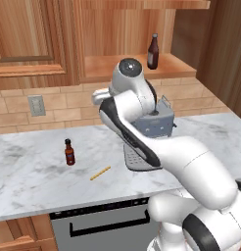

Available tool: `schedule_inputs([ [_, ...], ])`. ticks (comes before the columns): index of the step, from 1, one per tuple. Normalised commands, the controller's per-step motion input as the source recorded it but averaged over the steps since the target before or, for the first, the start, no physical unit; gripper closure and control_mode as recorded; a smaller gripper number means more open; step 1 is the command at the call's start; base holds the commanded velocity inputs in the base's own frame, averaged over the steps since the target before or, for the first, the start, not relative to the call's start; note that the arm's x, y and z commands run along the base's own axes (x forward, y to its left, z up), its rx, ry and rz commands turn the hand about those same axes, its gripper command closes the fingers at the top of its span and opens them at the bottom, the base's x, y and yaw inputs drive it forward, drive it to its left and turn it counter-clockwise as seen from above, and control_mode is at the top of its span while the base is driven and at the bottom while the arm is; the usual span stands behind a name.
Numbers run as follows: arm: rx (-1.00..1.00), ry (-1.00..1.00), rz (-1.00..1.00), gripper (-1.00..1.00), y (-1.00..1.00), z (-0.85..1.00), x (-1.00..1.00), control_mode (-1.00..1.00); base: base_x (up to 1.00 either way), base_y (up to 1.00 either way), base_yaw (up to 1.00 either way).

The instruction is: There are various items on the counter. Only move the condiments/shakers into the cabinet.

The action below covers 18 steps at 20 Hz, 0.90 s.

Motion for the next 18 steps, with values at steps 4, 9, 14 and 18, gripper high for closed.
schedule_inputs([
  [4, 0.09, -0.05, 0.32, 1.00, -0.69, 0.68, 0.00, -1.00, 0.00, 0.00, 0.00],
  [9, 0.00, -0.07, 0.05, 1.00, -0.09, 0.05, -0.08, -1.00, 0.00, 0.00, 0.00],
  [14, 0.00, -0.04, 0.00, 1.00, 0.00, 0.04, -0.03, -1.00, 0.00, 0.00, 0.00],
  [18, 0.00, -0.35, -0.01, 1.00, -0.09, 0.52, -0.21, -1.00, 0.00, 0.00, 0.00],
])
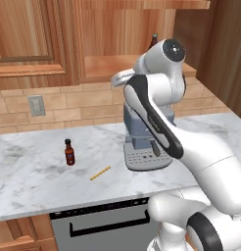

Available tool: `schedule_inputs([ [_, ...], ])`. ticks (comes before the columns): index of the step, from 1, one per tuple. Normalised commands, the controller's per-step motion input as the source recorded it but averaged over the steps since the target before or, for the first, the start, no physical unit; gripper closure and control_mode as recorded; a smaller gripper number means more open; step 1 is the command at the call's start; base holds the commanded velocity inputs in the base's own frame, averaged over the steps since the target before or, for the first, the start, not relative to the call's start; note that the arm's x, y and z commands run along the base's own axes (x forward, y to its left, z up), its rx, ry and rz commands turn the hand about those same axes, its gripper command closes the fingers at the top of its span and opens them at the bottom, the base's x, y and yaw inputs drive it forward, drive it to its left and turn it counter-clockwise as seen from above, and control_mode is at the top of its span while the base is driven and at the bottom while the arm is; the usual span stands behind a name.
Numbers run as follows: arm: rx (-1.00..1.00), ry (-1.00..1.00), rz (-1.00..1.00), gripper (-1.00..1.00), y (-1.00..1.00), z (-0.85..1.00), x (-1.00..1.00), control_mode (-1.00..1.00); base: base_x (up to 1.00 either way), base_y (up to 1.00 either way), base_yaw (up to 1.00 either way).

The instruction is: There are various items on the counter. Only move the condiments/shakers into the cabinet.

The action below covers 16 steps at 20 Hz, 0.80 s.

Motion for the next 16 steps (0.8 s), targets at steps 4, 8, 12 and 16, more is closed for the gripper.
schedule_inputs([
  [4, 0.12, -0.17, -0.13, 1.00, -0.14, 0.41, -0.01, -1.00, 0.00, 0.00, 0.00],
  [8, 0.33, -0.07, -0.14, 1.00, -0.35, 0.30, -0.01, -1.00, 0.00, 0.00, 0.00],
  [12, 0.09, -0.10, -0.09, 1.00, -0.03, 0.01, -0.01, -1.00, 0.00, 0.00, 0.00],
  [16, 0.04, -0.11, -0.08, 1.00, -0.04, 0.27, 0.00, -1.00, 0.00, 0.00, 0.00],
])
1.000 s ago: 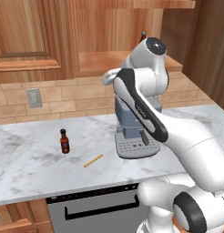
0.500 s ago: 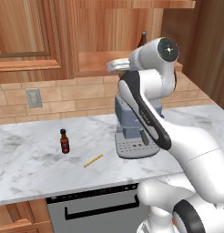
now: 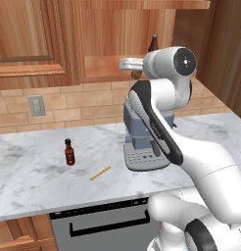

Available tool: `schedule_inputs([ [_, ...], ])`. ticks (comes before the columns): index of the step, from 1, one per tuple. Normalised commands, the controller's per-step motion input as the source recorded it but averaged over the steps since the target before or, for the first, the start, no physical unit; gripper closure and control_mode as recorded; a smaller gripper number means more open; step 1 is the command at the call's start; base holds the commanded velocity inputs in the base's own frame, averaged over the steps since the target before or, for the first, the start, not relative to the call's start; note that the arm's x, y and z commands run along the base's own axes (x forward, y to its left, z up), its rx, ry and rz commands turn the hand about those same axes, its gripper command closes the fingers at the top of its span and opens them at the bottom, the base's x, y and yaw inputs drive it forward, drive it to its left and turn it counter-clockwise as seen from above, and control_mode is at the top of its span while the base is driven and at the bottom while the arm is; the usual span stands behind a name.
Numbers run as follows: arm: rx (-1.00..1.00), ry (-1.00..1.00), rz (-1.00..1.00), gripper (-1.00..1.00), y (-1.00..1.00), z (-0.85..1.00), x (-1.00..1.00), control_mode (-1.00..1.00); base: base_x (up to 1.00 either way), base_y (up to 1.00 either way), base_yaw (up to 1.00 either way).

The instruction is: There are various items on the counter. Only move the condiments/shakers into the cabinet.

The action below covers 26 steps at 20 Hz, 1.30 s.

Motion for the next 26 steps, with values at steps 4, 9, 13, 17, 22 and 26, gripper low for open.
schedule_inputs([
  [4, 0.00, -0.03, -0.13, 1.00, 0.00, 0.15, 0.41, -1.00, 0.00, 0.00, 0.00],
  [9, 0.00, 0.09, -0.05, 1.00, 0.00, 0.01, 0.60, -1.00, 0.00, 0.00, 0.00],
  [13, 0.00, 0.12, -0.02, 1.00, 0.00, 0.00, 0.59, -1.00, 0.00, 0.00, 0.00],
  [17, 0.01, 0.11, 0.00, 1.00, -0.07, 0.00, 0.55, -1.00, 0.00, 0.00, 0.00],
  [22, 0.00, 0.02, 0.00, 1.00, -0.18, -0.03, 0.35, -1.00, 0.00, 0.00, 0.00],
  [26, -0.02, -0.01, 0.00, 1.00, -0.21, -0.15, 0.12, -1.00, 0.00, 0.00, 0.00],
])
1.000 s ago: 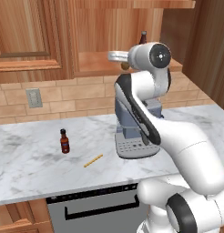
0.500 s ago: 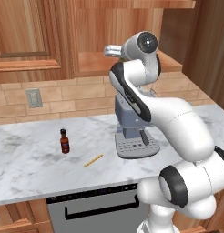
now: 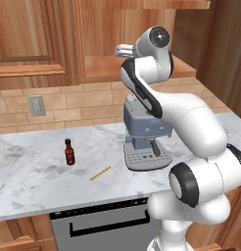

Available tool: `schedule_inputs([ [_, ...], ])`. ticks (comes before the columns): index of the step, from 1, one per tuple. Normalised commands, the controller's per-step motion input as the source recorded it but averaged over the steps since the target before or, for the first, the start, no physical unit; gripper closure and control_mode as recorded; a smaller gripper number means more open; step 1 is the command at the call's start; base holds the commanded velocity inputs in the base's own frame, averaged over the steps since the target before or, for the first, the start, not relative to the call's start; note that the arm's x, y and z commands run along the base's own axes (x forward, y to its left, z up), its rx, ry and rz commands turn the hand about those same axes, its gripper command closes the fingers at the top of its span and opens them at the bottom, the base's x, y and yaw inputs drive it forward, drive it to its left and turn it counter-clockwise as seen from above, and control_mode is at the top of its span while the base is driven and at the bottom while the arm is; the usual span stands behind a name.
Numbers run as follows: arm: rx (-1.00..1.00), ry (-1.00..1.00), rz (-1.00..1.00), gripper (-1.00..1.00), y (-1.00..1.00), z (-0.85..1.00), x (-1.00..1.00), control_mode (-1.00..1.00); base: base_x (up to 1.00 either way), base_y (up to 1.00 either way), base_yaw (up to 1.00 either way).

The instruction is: There are various items on the counter. Only move the condiments/shakers into the cabinet.

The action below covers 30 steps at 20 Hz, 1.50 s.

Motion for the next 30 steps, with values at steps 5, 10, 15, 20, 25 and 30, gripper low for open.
schedule_inputs([
  [5, 0.00, 0.00, 0.00, 1.00, -0.11, -0.05, 0.13, -1.00, 0.00, 0.00, 0.00],
  [10, -0.01, 0.00, 0.00, 1.00, 0.00, -0.32, 0.14, -1.00, 0.00, 0.00, 0.00],
  [15, -0.01, 0.00, 0.00, 1.00, 0.00, -0.25, 0.12, -1.00, 0.00, 0.00, 0.00],
  [20, 0.00, 0.00, 0.00, 1.00, 0.00, 0.00, 0.19, -1.00, 0.00, 0.00, 0.00],
  [25, 0.00, 0.01, 0.00, -1.00, 0.00, 0.00, 0.23, -1.00, 0.00, 0.00, 0.00],
  [30, -0.03, 0.00, 0.00, -1.00, 0.00, -0.05, 0.25, -1.00, 0.00, 0.00, 0.00],
])
